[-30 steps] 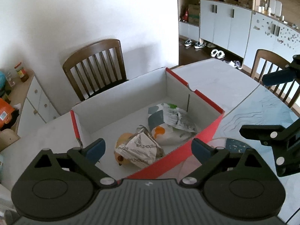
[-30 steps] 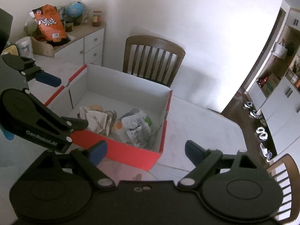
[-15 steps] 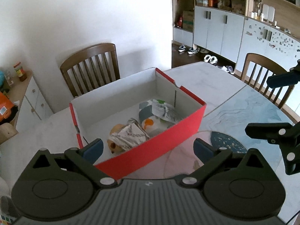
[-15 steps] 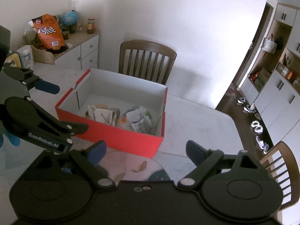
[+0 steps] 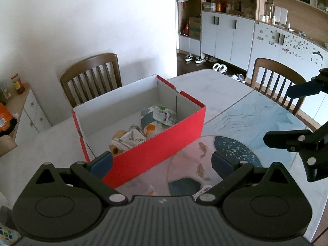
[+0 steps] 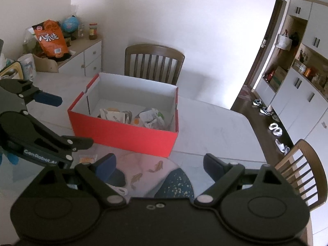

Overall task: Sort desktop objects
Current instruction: 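Withdraw both open tools from the box back over the table items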

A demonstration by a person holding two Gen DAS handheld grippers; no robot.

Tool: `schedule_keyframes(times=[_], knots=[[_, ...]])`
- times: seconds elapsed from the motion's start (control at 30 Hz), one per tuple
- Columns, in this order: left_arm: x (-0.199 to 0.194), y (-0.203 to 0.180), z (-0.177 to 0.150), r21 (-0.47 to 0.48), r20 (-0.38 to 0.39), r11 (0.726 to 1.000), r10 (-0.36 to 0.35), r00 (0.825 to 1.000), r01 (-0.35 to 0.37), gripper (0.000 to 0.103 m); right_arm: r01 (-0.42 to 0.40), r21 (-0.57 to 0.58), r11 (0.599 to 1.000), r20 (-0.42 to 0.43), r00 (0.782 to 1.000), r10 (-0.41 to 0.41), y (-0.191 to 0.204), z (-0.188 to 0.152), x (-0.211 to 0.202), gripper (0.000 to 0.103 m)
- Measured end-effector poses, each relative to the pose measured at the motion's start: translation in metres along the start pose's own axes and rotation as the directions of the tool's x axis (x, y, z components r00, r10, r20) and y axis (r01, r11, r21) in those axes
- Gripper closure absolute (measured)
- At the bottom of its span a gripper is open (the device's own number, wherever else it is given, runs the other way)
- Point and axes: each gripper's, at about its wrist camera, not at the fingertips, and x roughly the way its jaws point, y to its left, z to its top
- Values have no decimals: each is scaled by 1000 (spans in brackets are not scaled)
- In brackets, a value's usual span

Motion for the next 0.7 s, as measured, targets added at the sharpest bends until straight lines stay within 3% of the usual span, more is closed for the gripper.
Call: schedule_keyframes(times=[0.3,0.7], knots=[[-18,0,-17,5,28,1000,-28,999,27,0,17,41,999,21,1000,-18,8,-21,-14,11],[-36,-1,-47,9,82,1000,2,997,-3,0,60,106,993,37,997,-64,13,-48,-23,11]])
